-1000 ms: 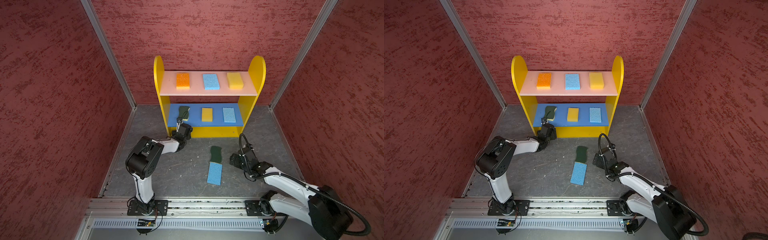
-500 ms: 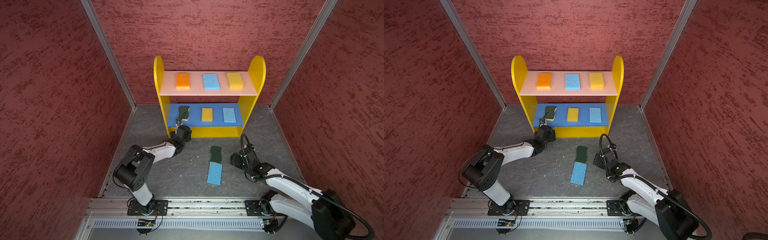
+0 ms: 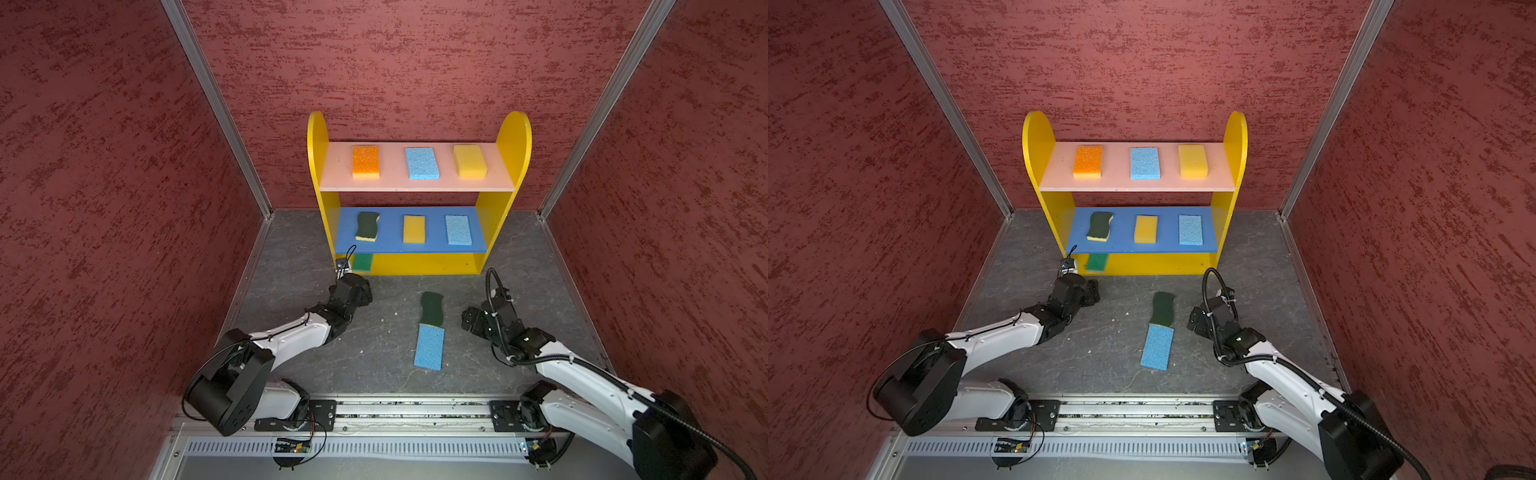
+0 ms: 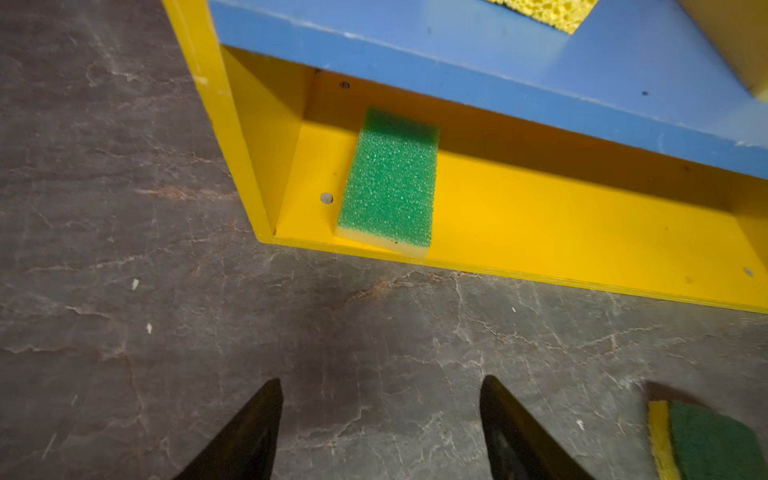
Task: Place and organize the cleaning sponges onto the shelf
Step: 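Withdraw the left gripper from the shelf toward the robot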
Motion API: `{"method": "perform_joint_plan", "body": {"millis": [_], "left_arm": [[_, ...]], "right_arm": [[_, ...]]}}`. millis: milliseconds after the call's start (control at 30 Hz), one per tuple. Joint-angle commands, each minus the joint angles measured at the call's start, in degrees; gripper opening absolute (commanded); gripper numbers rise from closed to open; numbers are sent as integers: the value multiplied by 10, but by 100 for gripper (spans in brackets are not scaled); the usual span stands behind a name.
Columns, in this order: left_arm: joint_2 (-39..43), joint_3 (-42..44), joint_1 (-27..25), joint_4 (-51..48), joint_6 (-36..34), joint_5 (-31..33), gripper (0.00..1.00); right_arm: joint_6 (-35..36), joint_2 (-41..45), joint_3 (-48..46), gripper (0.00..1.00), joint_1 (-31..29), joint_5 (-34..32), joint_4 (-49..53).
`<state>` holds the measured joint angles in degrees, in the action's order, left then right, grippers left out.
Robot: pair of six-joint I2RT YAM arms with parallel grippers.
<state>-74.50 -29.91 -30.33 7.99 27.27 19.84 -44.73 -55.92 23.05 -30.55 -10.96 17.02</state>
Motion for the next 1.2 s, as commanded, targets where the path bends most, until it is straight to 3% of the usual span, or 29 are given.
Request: {"method": "perform_joint_plan", "body": {"millis": [0, 133, 333, 600, 1033, 1167], "left_arm": [[26, 24, 16, 38, 37, -56, 74], [38, 56, 35, 87, 70, -103, 70], [27, 93, 74, 168, 114, -162, 55], [1, 100, 86, 221, 132, -169, 32], [-64, 108, 92, 286, 175, -161, 11], [-90, 109, 96, 318, 186, -164, 1]], "right_arm": [[-10, 14, -7, 95, 2, 2, 9], [-12, 21, -10, 95, 2, 4, 10], [-9, 23, -11, 95, 2, 2, 15], [-8, 22, -19, 95, 2, 4, 4], [0, 21, -21, 95, 2, -6, 8], [1, 17, -22, 95, 2, -7, 5]]}}
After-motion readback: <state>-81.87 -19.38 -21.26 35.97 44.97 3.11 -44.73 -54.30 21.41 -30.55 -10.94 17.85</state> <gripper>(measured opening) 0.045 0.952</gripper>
